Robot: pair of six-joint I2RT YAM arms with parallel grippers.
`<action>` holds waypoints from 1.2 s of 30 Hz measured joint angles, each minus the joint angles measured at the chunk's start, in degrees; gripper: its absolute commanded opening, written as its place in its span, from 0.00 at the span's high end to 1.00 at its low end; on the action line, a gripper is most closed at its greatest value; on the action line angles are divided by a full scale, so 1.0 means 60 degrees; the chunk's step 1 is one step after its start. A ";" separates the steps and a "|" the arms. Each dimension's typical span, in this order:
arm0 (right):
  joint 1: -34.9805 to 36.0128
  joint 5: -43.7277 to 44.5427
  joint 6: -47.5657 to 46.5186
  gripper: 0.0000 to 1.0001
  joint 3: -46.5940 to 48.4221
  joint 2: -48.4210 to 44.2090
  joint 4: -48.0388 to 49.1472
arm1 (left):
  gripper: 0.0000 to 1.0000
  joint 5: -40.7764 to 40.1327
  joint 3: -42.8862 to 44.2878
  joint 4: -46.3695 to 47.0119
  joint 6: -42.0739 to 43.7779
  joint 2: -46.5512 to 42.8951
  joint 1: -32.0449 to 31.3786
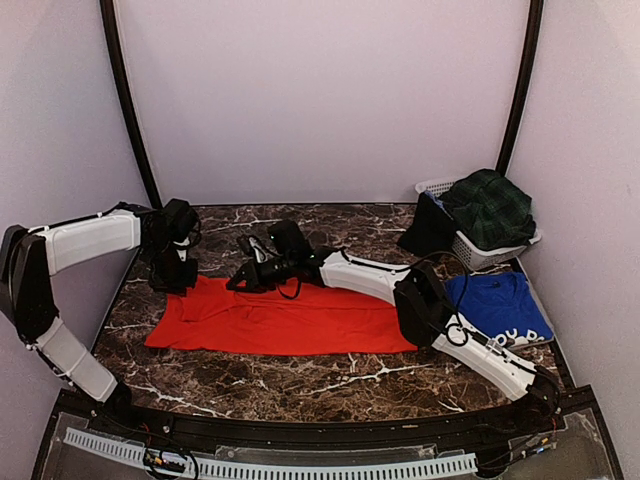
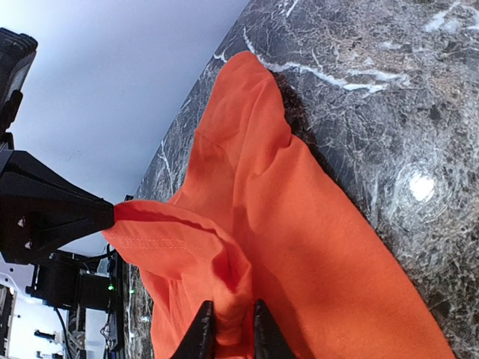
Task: Fold and stack the mixed laundry pile
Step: Smooth out the rectangle-folded T-shirt at the center of the board.
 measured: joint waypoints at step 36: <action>0.0466 -0.0619 -0.2499 1.00 -0.5894 -0.3089 0.0488 | 0.93 0.0098 0.0506 -0.1690 0.0670 0.0747 -0.0648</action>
